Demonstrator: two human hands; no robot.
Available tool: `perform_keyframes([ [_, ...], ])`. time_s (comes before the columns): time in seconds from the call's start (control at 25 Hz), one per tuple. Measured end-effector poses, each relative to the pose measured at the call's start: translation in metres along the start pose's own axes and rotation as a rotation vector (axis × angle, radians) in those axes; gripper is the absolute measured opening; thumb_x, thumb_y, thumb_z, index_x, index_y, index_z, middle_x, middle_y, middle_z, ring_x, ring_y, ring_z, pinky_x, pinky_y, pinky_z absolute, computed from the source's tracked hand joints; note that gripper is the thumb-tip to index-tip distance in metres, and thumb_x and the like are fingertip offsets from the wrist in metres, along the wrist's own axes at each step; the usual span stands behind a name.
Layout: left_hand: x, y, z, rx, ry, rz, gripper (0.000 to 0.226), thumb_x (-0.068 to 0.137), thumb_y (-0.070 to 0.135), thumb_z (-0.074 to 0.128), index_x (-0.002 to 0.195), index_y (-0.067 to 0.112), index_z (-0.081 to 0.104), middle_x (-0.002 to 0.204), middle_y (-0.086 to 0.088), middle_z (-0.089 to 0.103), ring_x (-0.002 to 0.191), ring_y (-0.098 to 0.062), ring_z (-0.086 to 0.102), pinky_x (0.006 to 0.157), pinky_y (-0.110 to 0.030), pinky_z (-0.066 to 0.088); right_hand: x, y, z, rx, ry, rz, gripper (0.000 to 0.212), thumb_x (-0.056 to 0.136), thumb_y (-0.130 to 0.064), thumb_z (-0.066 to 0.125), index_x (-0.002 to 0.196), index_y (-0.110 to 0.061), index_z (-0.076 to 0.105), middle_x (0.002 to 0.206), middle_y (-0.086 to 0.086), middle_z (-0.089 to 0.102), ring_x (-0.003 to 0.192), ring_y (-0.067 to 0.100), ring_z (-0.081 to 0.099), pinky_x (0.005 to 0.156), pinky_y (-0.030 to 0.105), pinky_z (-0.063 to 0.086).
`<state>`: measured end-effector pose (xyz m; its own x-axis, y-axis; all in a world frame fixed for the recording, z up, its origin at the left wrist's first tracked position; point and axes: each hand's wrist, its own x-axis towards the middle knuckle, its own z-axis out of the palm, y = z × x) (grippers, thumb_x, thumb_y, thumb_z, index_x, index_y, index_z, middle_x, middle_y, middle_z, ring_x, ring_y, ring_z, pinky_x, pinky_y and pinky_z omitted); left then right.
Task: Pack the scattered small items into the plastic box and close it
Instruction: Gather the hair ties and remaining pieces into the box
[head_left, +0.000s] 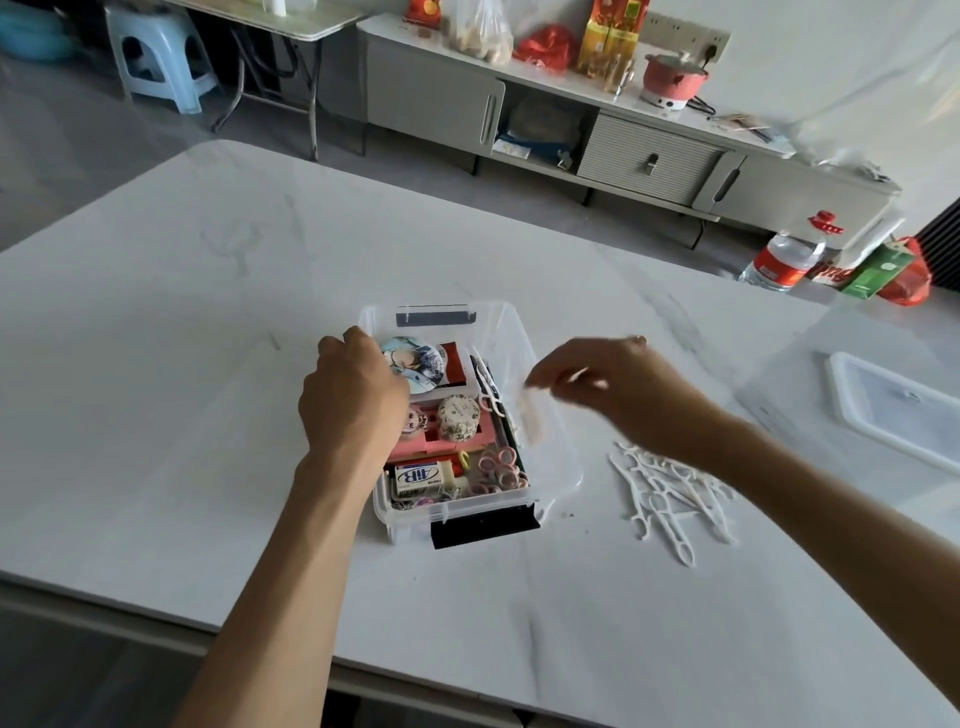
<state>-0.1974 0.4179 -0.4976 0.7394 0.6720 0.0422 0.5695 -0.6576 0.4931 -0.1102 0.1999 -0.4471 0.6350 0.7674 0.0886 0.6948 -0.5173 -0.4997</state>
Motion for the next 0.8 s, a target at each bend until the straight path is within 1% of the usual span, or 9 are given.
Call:
perform_keyframes([
  [0.08, 0.0, 0.001, 0.001, 0.004, 0.01, -0.002, 0.025, 0.092, 0.008, 0.047, 0.115, -0.002, 0.05, 0.115, -0.023, 0.053, 0.102, -0.044, 0.056, 0.072, -0.038, 0.034, 0.001, 0.041, -0.012, 0.005, 0.231, 0.216, 0.026, 0.084, -0.008, 0.068, 0.088, -0.034, 0.072, 0.079, -0.017, 0.071, 0.075, -0.001, 0.066, 0.067, 0.004, 0.043],
  [0.12, 0.0, 0.002, 0.002, 0.008, 0.014, -0.005, 0.025, 0.093, 0.008, 0.047, 0.115, -0.002, 0.05, 0.116, -0.023, 0.052, 0.102, -0.044, 0.056, 0.072, -0.038, 0.034, -0.001, 0.064, -0.015, -0.052, 0.257, 0.331, 0.023, 0.084, -0.01, 0.068, 0.09, -0.032, 0.072, 0.081, -0.015, 0.07, 0.075, 0.003, 0.066, 0.065, 0.005, 0.043],
  [0.16, 0.0, 0.003, 0.003, 0.013, 0.015, -0.008, 0.024, 0.093, 0.008, 0.047, 0.115, -0.002, 0.049, 0.116, -0.023, 0.052, 0.103, -0.044, 0.056, 0.072, -0.038, 0.034, -0.003, 0.087, -0.015, -0.137, 0.224, 0.426, 0.019, 0.084, -0.014, 0.07, 0.096, -0.029, 0.072, 0.088, -0.009, 0.07, 0.079, 0.01, 0.066, 0.068, 0.01, 0.044],
  [0.24, -0.002, 0.005, 0.004, 0.014, 0.012, -0.011, 0.024, 0.094, 0.009, 0.047, 0.115, -0.002, 0.049, 0.116, -0.023, 0.053, 0.103, -0.045, 0.056, 0.072, -0.038, 0.034, -0.008, 0.122, -0.003, -0.278, 0.053, 0.56, 0.029, 0.083, -0.025, 0.073, 0.111, -0.025, 0.069, 0.104, 0.004, 0.065, 0.089, 0.022, 0.064, 0.078, 0.025, 0.048],
  [0.32, -0.001, 0.007, 0.005, 0.003, 0.011, -0.008, 0.024, 0.094, 0.01, 0.047, 0.115, -0.002, 0.049, 0.116, -0.024, 0.053, 0.104, -0.045, 0.055, 0.073, -0.039, 0.035, -0.008, 0.139, 0.015, -0.311, 0.002, 0.571, 0.031, 0.083, -0.024, 0.071, 0.113, -0.024, 0.068, 0.105, 0.01, 0.062, 0.092, 0.029, 0.063, 0.083, 0.032, 0.049],
  [0.4, -0.001, 0.008, 0.007, 0.006, 0.016, -0.006, 0.024, 0.094, 0.009, 0.047, 0.115, -0.002, 0.049, 0.116, -0.023, 0.053, 0.104, -0.045, 0.055, 0.073, -0.038, 0.034, -0.001, 0.144, 0.029, -0.293, 0.09, 0.527, 0.023, 0.081, -0.013, 0.068, 0.104, -0.017, 0.071, 0.098, 0.012, 0.066, 0.09, 0.029, 0.063, 0.08, 0.032, 0.049],
  [0.64, 0.003, 0.008, 0.009, -0.017, 0.009, 0.002, 0.023, 0.093, 0.009, 0.047, 0.113, -0.001, 0.05, 0.114, -0.022, 0.055, 0.102, -0.043, 0.056, 0.072, -0.037, 0.034, 0.007, 0.127, 0.021, -0.119, 0.181, 0.542, 0.008, 0.079, 0.001, 0.065, 0.078, -0.006, 0.069, 0.059, 0.001, 0.064, 0.048, 0.014, 0.058, 0.044, 0.021, 0.044],
  [0.72, 0.003, 0.007, 0.009, -0.022, 0.006, 0.006, 0.022, 0.092, 0.009, 0.048, 0.112, 0.0, 0.051, 0.113, -0.022, 0.055, 0.101, -0.042, 0.057, 0.072, -0.037, 0.035, 0.007, 0.107, 0.007, -0.002, 0.256, 0.496, 0.009, 0.077, 0.003, 0.068, 0.078, -0.005, 0.071, 0.06, 0.008, 0.067, 0.048, 0.018, 0.06, 0.05, 0.026, 0.051],
  [0.8, 0.003, 0.006, 0.008, -0.033, 0.001, 0.003, 0.021, 0.092, 0.008, 0.048, 0.112, 0.0, 0.051, 0.113, -0.021, 0.055, 0.1, -0.041, 0.057, 0.072, -0.036, 0.036, 0.007, 0.079, -0.011, 0.062, 0.299, 0.407, 0.011, 0.075, -0.002, 0.072, 0.076, -0.013, 0.072, 0.063, 0.007, 0.07, 0.051, 0.015, 0.064, 0.057, 0.021, 0.052],
])
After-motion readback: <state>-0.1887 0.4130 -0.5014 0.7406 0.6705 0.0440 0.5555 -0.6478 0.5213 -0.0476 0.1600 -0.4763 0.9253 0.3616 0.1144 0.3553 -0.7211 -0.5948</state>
